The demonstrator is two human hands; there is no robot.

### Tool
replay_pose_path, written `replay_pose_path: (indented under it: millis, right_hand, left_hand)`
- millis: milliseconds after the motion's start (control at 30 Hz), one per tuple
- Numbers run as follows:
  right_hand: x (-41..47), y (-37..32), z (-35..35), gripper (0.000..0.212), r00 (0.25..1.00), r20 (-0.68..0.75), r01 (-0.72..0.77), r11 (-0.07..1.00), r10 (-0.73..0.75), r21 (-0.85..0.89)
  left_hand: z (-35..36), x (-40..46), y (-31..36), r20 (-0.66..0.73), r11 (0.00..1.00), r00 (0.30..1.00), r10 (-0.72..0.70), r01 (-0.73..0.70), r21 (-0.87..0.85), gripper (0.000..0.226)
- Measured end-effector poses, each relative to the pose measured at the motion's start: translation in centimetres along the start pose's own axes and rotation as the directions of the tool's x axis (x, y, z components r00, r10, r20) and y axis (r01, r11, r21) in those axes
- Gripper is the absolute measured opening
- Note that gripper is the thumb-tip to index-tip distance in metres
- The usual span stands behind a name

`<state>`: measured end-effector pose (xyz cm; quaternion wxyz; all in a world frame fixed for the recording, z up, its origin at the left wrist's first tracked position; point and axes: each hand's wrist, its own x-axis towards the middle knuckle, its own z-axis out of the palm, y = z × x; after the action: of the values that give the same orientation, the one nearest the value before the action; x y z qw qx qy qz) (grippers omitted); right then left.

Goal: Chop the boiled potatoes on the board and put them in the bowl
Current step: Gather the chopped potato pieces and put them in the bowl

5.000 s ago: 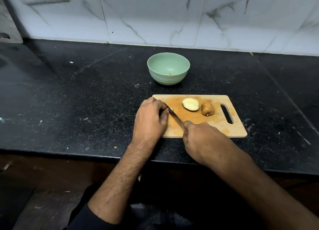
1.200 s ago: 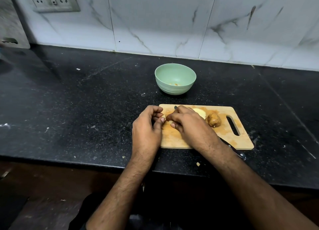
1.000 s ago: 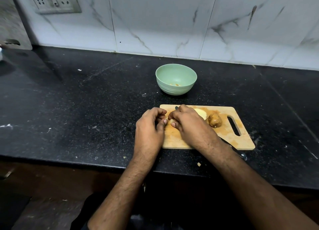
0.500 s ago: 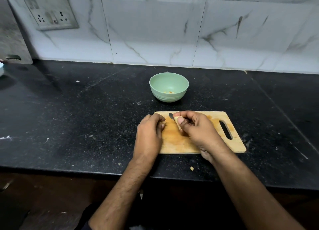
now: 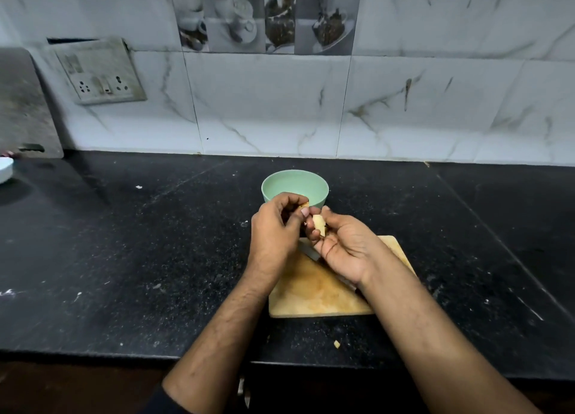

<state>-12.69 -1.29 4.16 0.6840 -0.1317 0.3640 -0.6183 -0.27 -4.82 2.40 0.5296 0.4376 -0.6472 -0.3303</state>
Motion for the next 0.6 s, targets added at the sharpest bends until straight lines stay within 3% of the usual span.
replay_pose_path:
  millis: [100,267,400,600]
  right_hand:
    - [2.1,-1.4,0.7,0.018,0.992,-0.042,0.107,0.967,-0.120,-0.233]
    - [5.7,-4.1,1.4,0.012,0.953,0.013,0.237,0.719,-0.302,-0.653]
    - [8.1,-5.7,1.7,0.027,0.932,0.045,0.250,0.549,-0.359,-0.797]
    - [10.5,-6.1,2.6,0.006,0.917,0.090,0.213,0.287,-0.389,-0.934]
  left_hand:
    - [0.1,2.9,-0.2,-0.014,0.999,0.999,-0.038,0.038,-0.004,0.010]
    - [-0.1,7.4,-0.3,-0.018,0.998,0.997,-0.069,0.069,0.004,0.011]
    - [-0.1,9.4,-0.9,0.046,0.995,0.997,-0.060,0.056,0.084,0.012]
    - [-0.4,10.7,-2.4,0.190,0.958,0.981,-0.047,-0.009,0.286,0.019]
